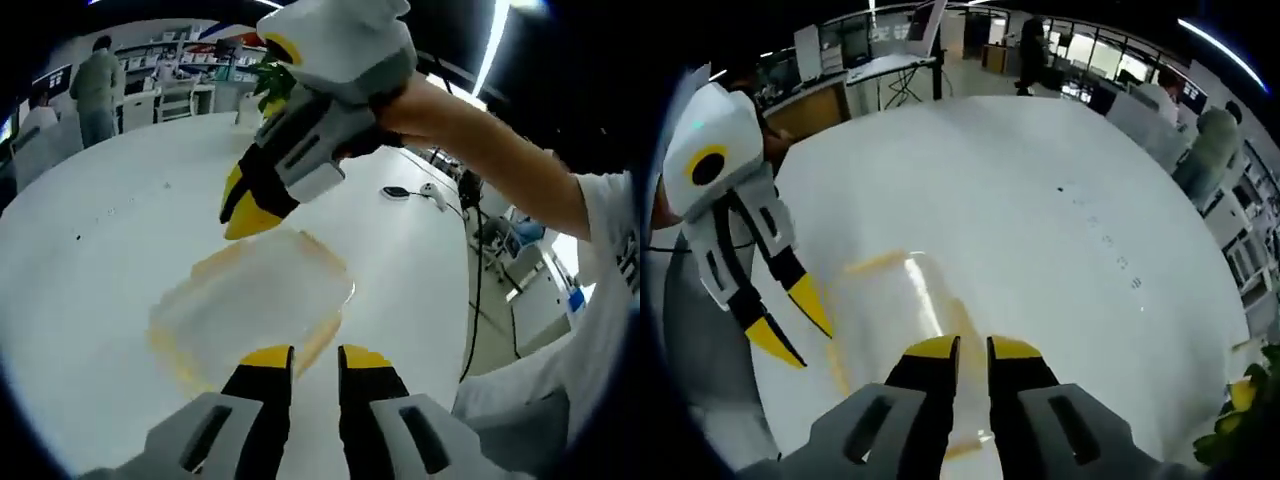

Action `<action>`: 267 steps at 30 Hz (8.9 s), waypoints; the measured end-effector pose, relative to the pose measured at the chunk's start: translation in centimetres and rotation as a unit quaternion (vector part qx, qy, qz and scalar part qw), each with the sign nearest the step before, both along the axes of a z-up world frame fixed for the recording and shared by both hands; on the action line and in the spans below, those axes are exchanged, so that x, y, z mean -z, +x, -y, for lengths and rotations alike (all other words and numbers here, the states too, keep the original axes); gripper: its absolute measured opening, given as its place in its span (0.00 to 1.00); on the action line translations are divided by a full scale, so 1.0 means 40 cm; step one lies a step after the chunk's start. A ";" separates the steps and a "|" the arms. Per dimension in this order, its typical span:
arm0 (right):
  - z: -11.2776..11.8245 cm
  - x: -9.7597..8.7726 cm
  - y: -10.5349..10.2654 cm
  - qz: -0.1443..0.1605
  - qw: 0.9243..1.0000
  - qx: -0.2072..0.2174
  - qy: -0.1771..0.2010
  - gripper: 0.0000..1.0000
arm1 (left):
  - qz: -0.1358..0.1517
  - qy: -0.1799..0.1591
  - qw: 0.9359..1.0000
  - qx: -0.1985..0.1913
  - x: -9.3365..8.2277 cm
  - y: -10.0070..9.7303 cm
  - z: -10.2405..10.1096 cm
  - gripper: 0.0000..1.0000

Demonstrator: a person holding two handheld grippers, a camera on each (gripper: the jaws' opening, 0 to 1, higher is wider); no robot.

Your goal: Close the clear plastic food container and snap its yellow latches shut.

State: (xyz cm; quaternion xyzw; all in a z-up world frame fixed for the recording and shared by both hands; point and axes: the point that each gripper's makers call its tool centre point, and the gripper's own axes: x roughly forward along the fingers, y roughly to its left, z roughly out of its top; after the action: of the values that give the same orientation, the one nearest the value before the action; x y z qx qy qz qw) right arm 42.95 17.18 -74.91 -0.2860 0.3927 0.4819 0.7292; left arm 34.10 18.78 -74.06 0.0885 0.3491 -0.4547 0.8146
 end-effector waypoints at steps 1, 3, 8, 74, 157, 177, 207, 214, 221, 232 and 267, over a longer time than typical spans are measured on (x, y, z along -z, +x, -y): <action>0.003 0.003 -0.004 -0.003 1.000 -0.015 -0.012 0.12 | 0.017 0.013 1.000 0.010 -0.001 0.009 -0.002 0.21; 0.004 0.005 -0.016 0.001 0.999 -0.039 -0.031 0.16 | 0.040 0.034 0.998 0.038 0.004 0.011 0.000 0.21; 0.013 0.014 -0.044 -0.010 0.994 -0.091 -0.063 0.21 | 0.122 0.088 0.979 0.141 0.026 0.006 0.032 0.33; 0.002 0.089 -0.109 -0.138 0.958 -0.208 -0.139 0.44 | 0.244 0.195 0.906 0.284 0.102 0.013 0.074 0.30; 0.054 0.002 -0.095 -0.012 0.995 -0.094 0.039 0.52 | 0.145 0.115 0.973 0.138 0.033 0.076 -0.092 0.54; 0.143 0.098 -0.186 -0.019 0.996 -0.067 0.048 0.78 | 0.106 0.147 0.977 0.115 0.136 0.068 -0.177 0.87; 0.131 0.136 -0.154 0.021 0.997 -0.052 0.044 0.74 | 0.108 0.146 0.974 0.135 0.172 0.081 -0.119 0.53; 0.130 0.137 -0.156 0.020 0.998 -0.052 0.042 0.74 | 0.107 0.159 0.973 0.130 0.179 0.079 -0.116 0.53; 0.120 0.136 -0.157 0.019 0.997 -0.050 0.049 0.74 | 0.105 0.165 0.972 0.131 0.179 0.082 -0.124 0.53; 0.042 0.133 -0.168 0.018 0.997 -0.045 0.064 0.74 | 0.094 0.188 0.969 0.131 0.178 0.070 -0.198 0.53; -0.329 0.142 -0.223 0.004 0.997 -0.053 0.055 0.76 | 0.086 0.206 0.966 0.133 0.184 0.019 -0.564 0.53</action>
State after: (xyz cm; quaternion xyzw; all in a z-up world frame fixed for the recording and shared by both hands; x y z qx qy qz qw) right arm 34.03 30.34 -80.58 -0.2679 0.3468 0.5393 0.7191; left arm 34.86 41.34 -81.42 0.3384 0.3490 -0.4683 0.7378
